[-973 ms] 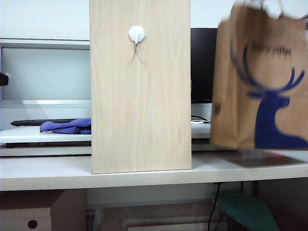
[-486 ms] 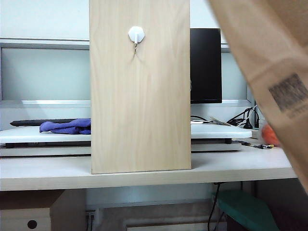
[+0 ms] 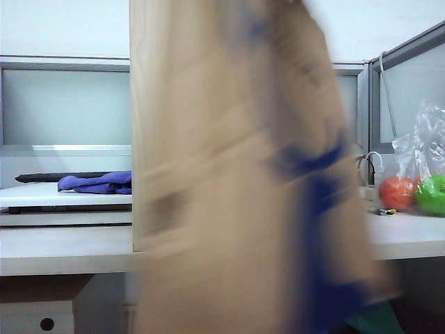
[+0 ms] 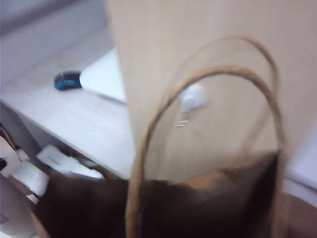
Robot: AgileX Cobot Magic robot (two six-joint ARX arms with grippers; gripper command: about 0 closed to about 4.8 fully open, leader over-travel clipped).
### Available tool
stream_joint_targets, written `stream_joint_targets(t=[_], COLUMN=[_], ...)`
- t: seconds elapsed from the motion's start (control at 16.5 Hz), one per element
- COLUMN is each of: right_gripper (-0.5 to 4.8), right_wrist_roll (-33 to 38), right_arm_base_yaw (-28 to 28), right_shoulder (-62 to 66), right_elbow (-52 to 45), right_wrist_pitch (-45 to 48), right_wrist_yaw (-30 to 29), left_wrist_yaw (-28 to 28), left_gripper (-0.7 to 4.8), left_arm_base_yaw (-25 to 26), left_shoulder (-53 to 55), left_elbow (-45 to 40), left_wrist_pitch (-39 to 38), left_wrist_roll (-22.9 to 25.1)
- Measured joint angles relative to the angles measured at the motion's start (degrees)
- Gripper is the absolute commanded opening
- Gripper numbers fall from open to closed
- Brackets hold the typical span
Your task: Pick up the paper bag and hang it on the hook.
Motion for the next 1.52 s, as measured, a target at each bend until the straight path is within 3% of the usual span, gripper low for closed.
stream_joint_targets(t=[0.18,0.49,0.85,1.52], right_gripper=[-0.03,-0.03,-0.03,-0.02], right_wrist_roll=[3.08,4.09,4.24,6.43], right_arm_base_yaw=[3.02,2.16,-0.68,-2.01], right_shoulder=[9.31,18.47,22.49,25.44], right_elbow=[-0.02,-0.02,-0.02,0.07], right_wrist_pitch=[6.93,16.5,19.91,21.24], right_wrist_yaw=[5.25,6.99,10.45,6.97], left_wrist_yaw=[0.09,0.09,0.07,0.07], left_gripper=[-0.05,-0.05,-0.06,-0.05], left_arm_base_yaw=[0.0,0.0,0.0,0.02], left_shoulder=[0.0,0.0,0.0,0.0], left_elbow=[0.0,0.0,0.0,0.0], left_wrist_pitch=[0.0,-0.02,-0.02,0.0], left_wrist_roll=[0.0,0.0,0.0,0.02])
